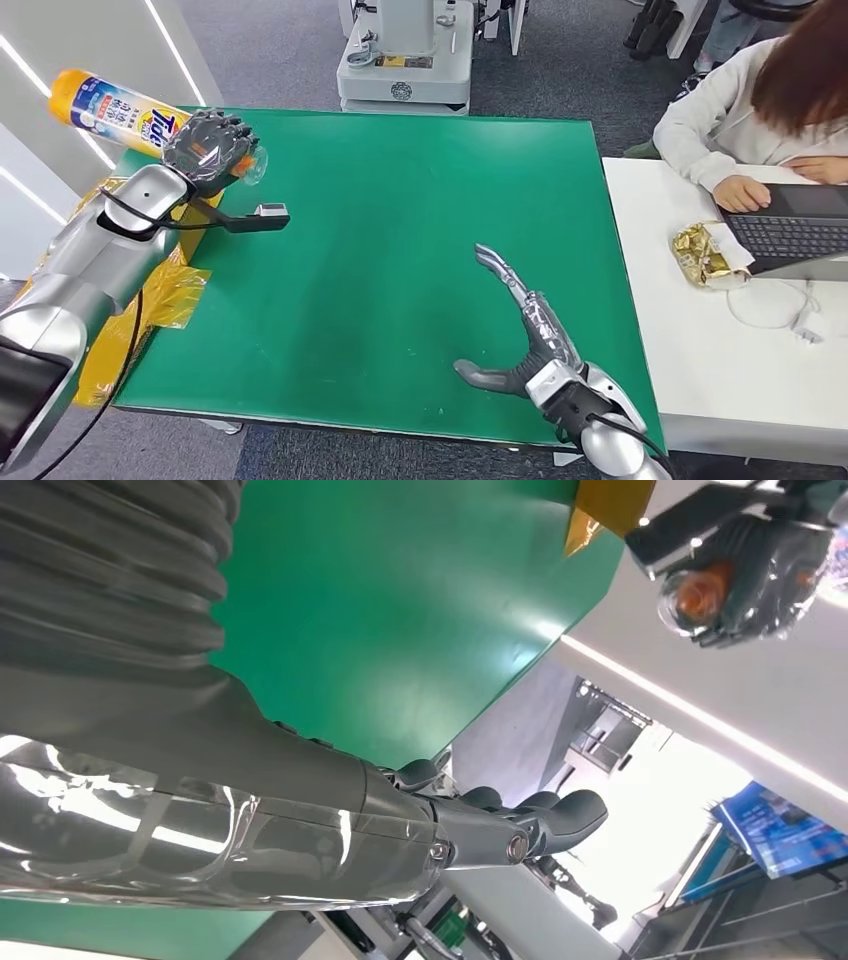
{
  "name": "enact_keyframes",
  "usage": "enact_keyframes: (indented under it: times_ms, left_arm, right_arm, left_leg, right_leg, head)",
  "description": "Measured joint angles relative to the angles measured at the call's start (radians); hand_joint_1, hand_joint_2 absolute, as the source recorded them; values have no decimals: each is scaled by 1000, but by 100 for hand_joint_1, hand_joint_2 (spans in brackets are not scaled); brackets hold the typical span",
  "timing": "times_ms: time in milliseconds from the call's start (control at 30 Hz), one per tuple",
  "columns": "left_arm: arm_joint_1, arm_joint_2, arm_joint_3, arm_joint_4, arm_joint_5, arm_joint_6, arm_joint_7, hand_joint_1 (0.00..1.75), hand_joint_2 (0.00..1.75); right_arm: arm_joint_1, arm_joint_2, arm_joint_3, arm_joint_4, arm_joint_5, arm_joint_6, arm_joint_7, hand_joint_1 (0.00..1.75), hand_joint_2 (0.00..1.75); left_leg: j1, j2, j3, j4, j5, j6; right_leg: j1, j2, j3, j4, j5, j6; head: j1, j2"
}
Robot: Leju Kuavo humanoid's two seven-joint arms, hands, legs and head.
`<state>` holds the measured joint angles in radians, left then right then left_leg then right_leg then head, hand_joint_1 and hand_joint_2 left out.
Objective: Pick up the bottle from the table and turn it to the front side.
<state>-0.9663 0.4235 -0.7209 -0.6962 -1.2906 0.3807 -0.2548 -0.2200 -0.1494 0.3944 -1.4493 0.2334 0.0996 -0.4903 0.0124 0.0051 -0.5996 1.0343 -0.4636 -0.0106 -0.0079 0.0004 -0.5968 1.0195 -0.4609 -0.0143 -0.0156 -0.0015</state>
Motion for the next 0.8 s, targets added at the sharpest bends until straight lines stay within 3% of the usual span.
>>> enact_keyframes:
  times_ms: [333,800]
  left_arm:
    - [217,64,57,-38,44,50,55,175,175]
    - [403,67,149,-59,56,52,54,175,175]
  right_arm:
    - [6,0,-2,-4,8,2,-3,0,175]
    - [-17,0,3,2,-1,25,7,0,175]
  left_leg:
    - [0,1,0,0,0,0]
    - [0,0,0,0,0,0]
  right_leg:
    - [0,1,0,0,0,0]
    - [0,0,0,0,0,0]
  head:
    - [0,0]
    - [0,0]
